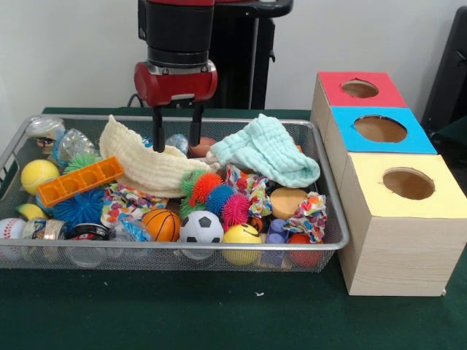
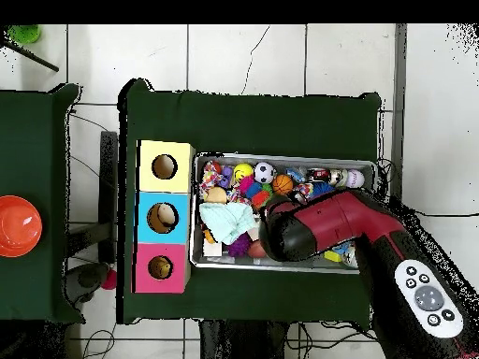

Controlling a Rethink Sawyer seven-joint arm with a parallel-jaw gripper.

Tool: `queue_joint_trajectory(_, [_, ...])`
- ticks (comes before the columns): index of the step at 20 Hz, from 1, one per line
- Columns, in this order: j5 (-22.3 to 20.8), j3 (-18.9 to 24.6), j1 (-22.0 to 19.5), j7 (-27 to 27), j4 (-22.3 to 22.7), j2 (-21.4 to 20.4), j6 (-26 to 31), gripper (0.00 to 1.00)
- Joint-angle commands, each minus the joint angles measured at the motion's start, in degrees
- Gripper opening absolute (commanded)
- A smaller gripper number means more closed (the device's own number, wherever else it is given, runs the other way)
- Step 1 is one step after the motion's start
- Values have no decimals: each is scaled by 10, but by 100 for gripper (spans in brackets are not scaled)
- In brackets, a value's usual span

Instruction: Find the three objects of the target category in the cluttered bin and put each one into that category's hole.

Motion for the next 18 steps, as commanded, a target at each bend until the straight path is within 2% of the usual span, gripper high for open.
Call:
queue_joint_trajectory(1, [-63, -17, -9, -95, -34, 30, -24, 100])
queue_joint_trajectory(6, [-74, -3, -23, -122, -34, 28, -22, 100])
queue_joint_trajectory(12, [-110, 0, -26, -145, -39, 35, -26, 100])
queue_joint_trajectory(18, [-121, -10, -38, -131, -45, 63, -20, 100])
